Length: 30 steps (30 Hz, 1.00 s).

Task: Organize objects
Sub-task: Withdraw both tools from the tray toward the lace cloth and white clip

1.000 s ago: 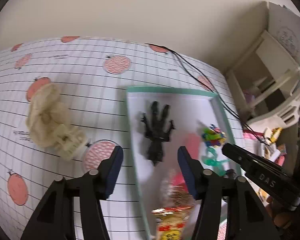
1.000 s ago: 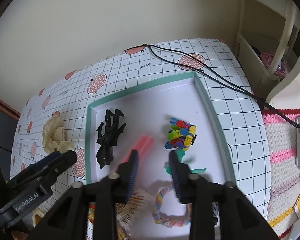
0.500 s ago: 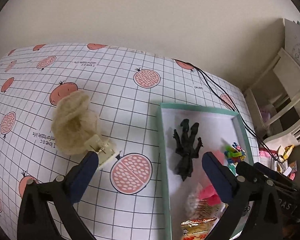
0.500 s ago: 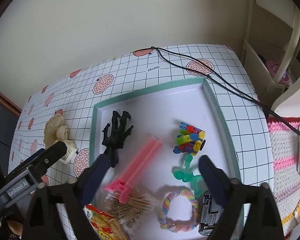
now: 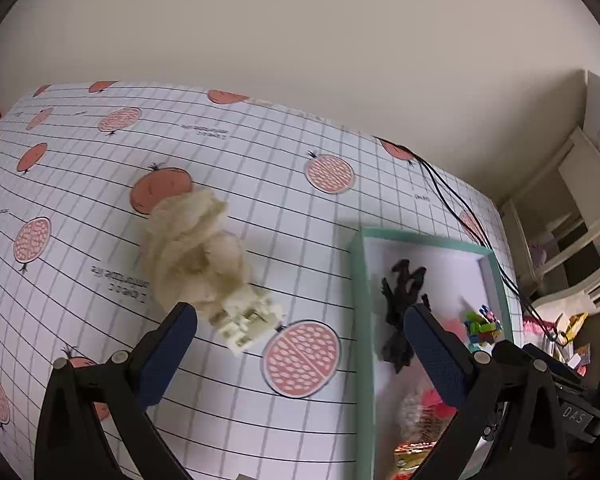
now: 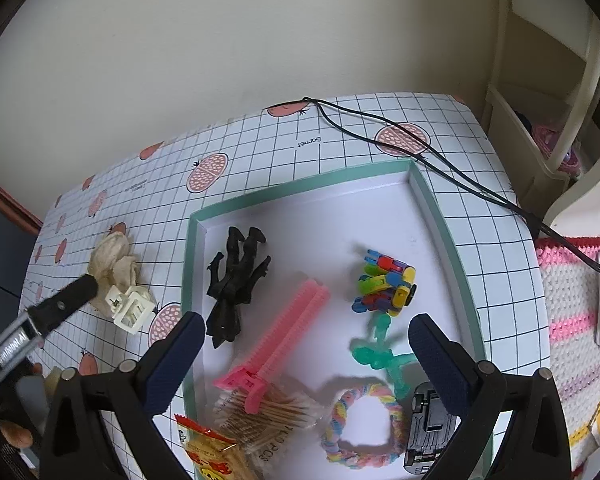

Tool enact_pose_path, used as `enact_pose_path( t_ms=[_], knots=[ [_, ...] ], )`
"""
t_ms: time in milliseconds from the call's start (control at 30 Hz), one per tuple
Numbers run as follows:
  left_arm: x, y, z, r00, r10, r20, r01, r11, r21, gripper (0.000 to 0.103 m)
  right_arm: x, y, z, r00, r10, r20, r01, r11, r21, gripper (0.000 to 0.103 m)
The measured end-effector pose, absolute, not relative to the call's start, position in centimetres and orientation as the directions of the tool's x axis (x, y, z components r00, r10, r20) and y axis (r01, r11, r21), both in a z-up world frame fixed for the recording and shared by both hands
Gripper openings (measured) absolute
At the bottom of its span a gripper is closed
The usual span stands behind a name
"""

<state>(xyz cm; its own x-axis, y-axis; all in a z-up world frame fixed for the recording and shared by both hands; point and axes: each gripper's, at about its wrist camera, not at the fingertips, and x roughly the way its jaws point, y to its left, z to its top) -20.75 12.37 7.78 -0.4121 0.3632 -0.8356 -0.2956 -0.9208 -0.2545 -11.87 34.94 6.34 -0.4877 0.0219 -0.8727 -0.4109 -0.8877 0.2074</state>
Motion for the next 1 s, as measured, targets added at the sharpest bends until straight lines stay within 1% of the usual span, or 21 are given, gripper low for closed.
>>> enact_pose_path(
  t_ms=[100,267,567,700,833,900,1000],
  knots=[
    [-21.2,10.8,8.2,-0.431,0.358,-0.828,-0.273,-0.927,-0.259,0.103,-12.3,34.2,6.9,-0.499,0.024,-0.866,-0.399,-0.893,0.206,0.103],
    [-22.0,7.7,9.7,-0.501,0.361,-0.786,-0.226,-0.932,-0.284,0.103,-13.4,32.0,7.8,-0.525,0.009,-0.851,-0.364,-0.906,0.215,0.103],
    [-23.4,2.2,11.1,-0.572,0.324,-0.753,-0.163,-0.945,-0.283,0.103,-16.4,26.1,8.6,-0.549,-0.064,-0.834,-0.262,-0.934,0.244,0.103],
    [-24.0,0.0,11.0,-0.577,0.310,-0.756,-0.136,-0.949,-0.285,0.103,-17.5,23.2,8.1,-0.547,-0.081,-0.833,-0.220,-0.946,0.237,0.103],
    [-24.5,-1.8,11.0,-0.586,0.290,-0.757,-0.118,-0.954,-0.275,0.103,-18.8,20.4,7.2,-0.554,-0.128,-0.823,-0.150,-0.957,0.250,0.103],
    [-24.8,-2.4,10.9,-0.593,0.275,-0.756,-0.111,-0.959,-0.262,0.103,-19.5,19.6,6.8,-0.556,-0.114,-0.823,-0.136,-0.965,0.225,0.103],
    [-25.4,-3.0,10.2,-0.580,0.290,-0.761,-0.103,-0.953,-0.284,0.103,-20.1,18.9,6.0,-0.558,-0.123,-0.821,-0.120,-0.967,0.227,0.102]
  ],
)
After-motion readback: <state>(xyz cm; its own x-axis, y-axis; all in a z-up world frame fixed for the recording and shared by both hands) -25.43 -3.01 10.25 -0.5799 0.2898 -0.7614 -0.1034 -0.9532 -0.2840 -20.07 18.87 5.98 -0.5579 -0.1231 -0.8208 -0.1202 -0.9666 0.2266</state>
